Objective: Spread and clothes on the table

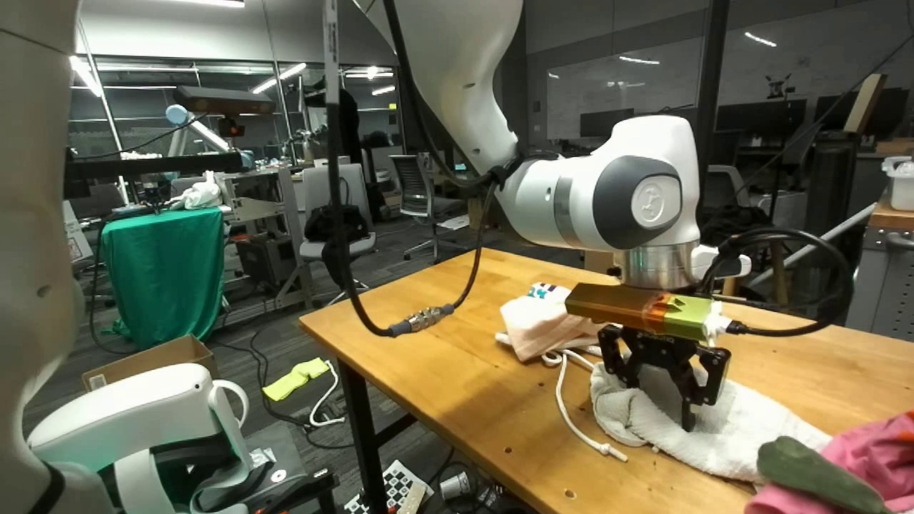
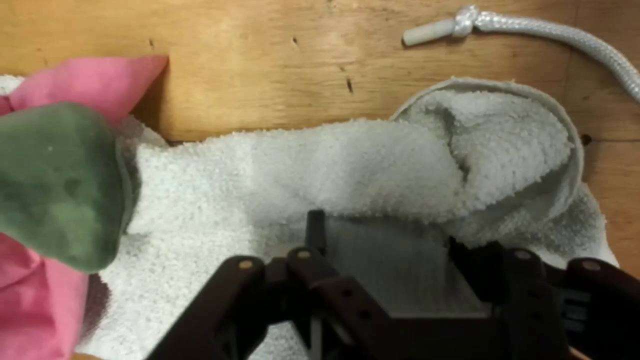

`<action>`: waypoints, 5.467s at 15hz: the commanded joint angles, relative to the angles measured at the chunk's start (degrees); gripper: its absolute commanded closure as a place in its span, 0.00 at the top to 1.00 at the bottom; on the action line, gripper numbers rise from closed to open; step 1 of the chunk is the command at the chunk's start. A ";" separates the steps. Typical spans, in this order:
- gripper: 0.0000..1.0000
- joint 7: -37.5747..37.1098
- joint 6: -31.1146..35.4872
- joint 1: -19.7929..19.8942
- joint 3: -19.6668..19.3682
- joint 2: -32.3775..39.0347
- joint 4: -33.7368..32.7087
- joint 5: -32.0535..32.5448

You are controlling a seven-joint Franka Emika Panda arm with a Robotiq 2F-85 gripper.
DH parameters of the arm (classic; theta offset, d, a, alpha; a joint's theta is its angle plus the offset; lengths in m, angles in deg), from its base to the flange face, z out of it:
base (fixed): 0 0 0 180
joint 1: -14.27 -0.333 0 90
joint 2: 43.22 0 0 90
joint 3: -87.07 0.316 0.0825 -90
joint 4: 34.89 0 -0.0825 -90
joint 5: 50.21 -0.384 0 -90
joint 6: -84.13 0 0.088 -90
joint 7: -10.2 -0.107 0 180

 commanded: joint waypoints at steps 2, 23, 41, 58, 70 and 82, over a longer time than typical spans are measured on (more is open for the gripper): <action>0.27 3.78 -0.02 1.02 0.31 0.74 -1.84 -2.14; 0.06 1.68 11.34 -1.79 2.40 -17.73 6.61 -7.70; 0.06 -25.62 6.68 -13.69 13.84 -23.22 1.18 6.74; 0.06 -29.00 -17.32 -32.73 15.14 8.41 -41.84 19.37; 0.06 -26.84 -26.76 -40.84 13.19 29.53 -71.72 16.39; 0.95 -23.31 -41.94 -38.30 6.68 34.30 -82.21 13.11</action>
